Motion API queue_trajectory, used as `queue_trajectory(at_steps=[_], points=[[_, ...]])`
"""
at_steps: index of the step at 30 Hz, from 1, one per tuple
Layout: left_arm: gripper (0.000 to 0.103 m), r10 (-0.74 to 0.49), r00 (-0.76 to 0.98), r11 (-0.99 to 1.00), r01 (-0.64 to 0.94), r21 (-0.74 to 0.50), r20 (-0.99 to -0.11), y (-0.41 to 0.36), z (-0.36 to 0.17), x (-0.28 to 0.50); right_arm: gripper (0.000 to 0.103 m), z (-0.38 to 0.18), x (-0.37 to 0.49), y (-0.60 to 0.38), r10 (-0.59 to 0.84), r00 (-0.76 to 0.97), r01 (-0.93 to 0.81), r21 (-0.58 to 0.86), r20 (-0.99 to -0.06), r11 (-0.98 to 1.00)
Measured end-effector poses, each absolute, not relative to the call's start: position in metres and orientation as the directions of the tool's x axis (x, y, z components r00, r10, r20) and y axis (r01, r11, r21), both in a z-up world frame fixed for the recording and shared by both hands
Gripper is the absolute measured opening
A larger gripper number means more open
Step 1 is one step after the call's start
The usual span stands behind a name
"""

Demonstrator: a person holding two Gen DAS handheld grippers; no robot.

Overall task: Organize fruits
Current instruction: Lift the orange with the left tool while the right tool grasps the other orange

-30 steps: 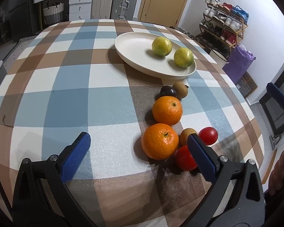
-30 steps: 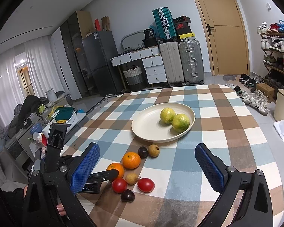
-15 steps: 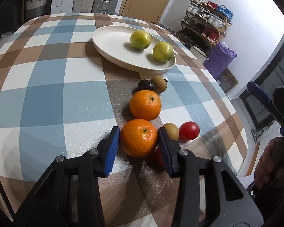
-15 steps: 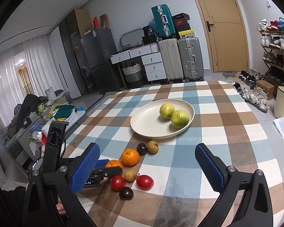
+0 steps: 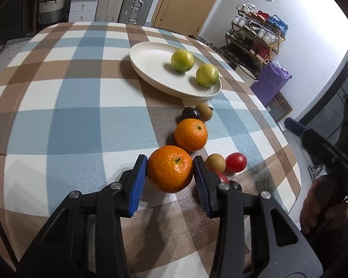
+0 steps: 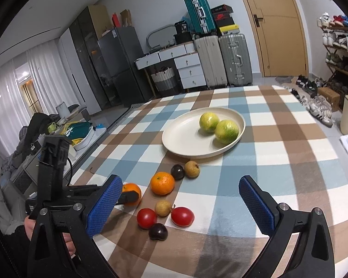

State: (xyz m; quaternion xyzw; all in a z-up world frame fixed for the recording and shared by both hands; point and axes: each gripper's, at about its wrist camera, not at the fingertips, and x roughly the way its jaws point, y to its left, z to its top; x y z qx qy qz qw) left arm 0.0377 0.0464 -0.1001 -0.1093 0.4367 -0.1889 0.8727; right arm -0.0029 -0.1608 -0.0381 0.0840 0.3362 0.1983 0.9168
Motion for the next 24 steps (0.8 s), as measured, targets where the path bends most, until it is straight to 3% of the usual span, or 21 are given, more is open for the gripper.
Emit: queue_trajectory(at_steps=[24], points=[[0.038,-0.408,0.587,0.907,0.174,-0.384,-0.699,0.096,-0.093,0.041,0.102,-0.090,0.053,-0.108,0.444,0.549,-0.318,0.314,-0.708,0.894]])
